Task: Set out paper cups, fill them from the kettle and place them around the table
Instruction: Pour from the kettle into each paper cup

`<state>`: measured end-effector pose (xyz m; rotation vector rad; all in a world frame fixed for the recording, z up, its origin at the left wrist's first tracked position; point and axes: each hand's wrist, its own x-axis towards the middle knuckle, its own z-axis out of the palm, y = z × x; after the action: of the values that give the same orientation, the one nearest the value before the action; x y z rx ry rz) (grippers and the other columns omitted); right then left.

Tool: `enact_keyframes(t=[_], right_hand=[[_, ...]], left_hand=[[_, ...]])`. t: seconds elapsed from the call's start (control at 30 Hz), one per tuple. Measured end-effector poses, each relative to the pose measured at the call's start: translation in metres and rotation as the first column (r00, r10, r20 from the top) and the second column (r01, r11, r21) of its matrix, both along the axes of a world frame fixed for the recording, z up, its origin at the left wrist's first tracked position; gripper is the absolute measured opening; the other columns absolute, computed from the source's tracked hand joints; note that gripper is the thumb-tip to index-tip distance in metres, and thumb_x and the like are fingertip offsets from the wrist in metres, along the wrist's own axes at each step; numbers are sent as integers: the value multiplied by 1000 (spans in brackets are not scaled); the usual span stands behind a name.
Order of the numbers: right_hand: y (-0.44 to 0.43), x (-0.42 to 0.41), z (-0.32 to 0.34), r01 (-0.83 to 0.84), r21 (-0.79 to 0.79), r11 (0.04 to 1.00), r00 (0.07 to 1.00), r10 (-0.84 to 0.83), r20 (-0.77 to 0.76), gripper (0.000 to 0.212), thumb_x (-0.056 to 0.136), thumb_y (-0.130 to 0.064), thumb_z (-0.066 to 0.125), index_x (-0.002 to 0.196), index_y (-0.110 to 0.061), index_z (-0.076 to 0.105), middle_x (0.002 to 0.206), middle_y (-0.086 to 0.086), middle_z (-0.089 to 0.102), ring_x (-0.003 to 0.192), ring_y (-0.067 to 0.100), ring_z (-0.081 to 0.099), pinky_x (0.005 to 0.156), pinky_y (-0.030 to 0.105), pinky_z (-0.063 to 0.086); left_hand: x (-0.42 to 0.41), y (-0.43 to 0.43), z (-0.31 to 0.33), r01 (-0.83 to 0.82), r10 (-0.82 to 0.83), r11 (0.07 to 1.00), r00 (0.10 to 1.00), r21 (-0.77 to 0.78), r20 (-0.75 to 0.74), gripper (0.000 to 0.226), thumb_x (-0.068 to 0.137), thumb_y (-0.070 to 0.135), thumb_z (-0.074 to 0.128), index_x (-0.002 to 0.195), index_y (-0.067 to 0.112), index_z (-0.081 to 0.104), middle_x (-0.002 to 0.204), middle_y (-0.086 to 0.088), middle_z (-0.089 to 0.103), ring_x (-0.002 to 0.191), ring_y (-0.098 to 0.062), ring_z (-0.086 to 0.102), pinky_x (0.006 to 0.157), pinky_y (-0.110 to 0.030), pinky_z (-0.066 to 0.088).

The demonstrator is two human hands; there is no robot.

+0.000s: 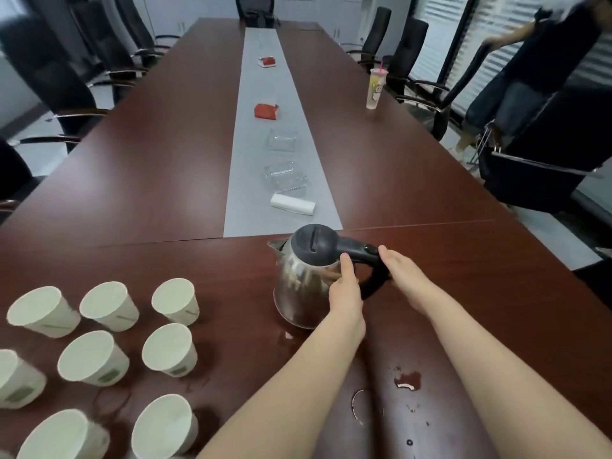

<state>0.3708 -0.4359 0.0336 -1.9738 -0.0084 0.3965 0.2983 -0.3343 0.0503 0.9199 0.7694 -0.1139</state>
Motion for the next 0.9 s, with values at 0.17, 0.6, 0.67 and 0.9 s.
enact_keyframes(t=[0.17, 0.6, 0.67, 0.9], right_hand=[[-9, -21, -6, -137, 14, 991, 987, 135, 86, 13, 95, -27, 53, 97, -20, 63, 92, -4, 64, 89, 8, 54, 75, 17, 40], [48, -96, -21, -199, 253, 947, 980, 198, 28, 25, 75, 10, 70, 63, -8, 59, 47, 2, 62, 43, 7, 54, 52, 18, 45], [58, -108, -22, -143, 280, 949, 990, 136, 47, 25, 71, 6, 73, 59, -7, 56, 43, 2, 58, 39, 8, 50, 47, 18, 43], [82, -140, -19, 53, 407, 912, 996, -79, 48, 34, 70, 23, 61, 53, -3, 47, 36, 1, 49, 34, 7, 40, 40, 17, 36]], left_hand=[[-9, 13, -3, 47, -47, 999, 998, -8, 41, 59, 94, 58, 37, 104, 6, 61, 91, 2, 60, 93, -15, 56, 86, -27, 42], [-45, 91, -9, 350, -315, 904, 933, 243, -174, 86, 85, 75, 29, 73, 5, 75, 76, -4, 75, 84, -18, 67, 85, -38, 48], [-49, 95, -7, 368, -327, 895, 926, 251, -189, 85, 84, 77, 31, 71, 4, 74, 75, -6, 75, 82, -20, 67, 86, -39, 49], [-59, 99, 2, 357, -328, 920, 927, 163, -179, 79, 85, 72, 39, 71, -2, 63, 61, -10, 68, 67, -22, 66, 61, -28, 56]])
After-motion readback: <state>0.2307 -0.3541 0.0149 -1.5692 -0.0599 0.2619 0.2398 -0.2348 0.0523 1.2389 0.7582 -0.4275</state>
